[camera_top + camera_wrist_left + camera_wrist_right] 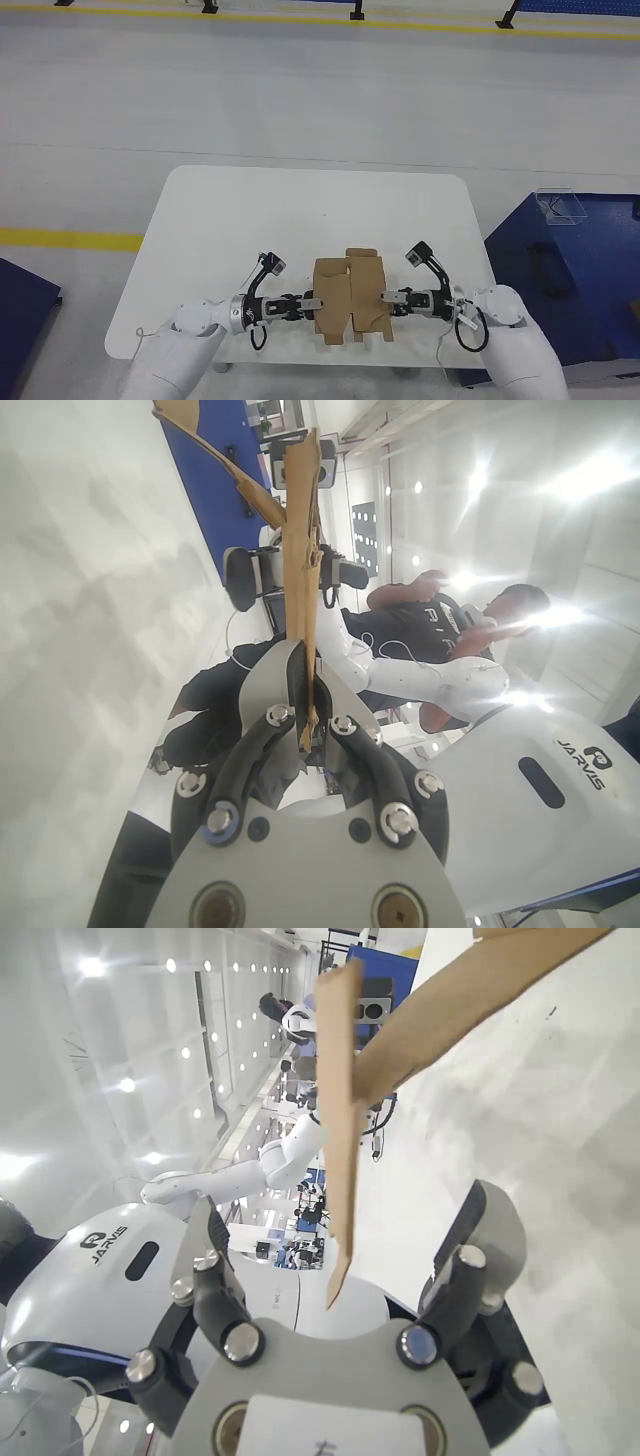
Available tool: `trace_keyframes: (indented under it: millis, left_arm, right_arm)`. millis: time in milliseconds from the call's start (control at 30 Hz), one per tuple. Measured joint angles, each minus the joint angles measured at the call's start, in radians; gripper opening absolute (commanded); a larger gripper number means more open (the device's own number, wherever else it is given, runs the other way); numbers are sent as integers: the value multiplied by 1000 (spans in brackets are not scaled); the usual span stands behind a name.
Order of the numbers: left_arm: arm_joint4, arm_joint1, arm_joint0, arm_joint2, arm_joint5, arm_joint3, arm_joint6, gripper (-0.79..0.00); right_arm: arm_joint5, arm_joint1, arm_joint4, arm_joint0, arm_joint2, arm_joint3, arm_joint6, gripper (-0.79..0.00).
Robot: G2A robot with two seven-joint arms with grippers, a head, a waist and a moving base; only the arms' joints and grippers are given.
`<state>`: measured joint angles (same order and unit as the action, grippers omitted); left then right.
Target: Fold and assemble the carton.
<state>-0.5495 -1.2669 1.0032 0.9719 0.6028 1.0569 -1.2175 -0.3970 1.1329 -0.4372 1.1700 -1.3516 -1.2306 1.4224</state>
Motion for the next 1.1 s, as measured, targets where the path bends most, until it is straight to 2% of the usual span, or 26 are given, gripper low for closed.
trace_keyframes:
  millis: [233,433,467,500,667,967,1100]
  left_arm:
    - [-14,-7,-16,-34,13,-40,13,-785]
    - [-31,-3,-19,-41,12,-47,12,-785]
    - [-32,-2,-19,-41,12,-47,12,-554]
    - [-34,-1,-19,-42,12,-48,12,0]
    - [-41,9,-18,-29,18,-57,17,0]
    - [-109,66,0,117,-15,-136,-15,0]
    - [-90,74,3,126,-19,-149,-19,0]
  right_arm:
    - [-69,-4,-21,-8,54,28,-69,-785]
    - [-59,-20,-73,-11,51,36,-58,-785]
    - [-54,-22,-79,-12,52,36,-53,-785]
    - [-51,-23,-82,-13,52,36,-50,-785]
    - [-52,-23,-81,-12,52,35,-51,-785]
    - [-51,-23,-81,-12,52,35,-51,-785]
    - [-91,-29,-90,11,11,-69,-121,-785]
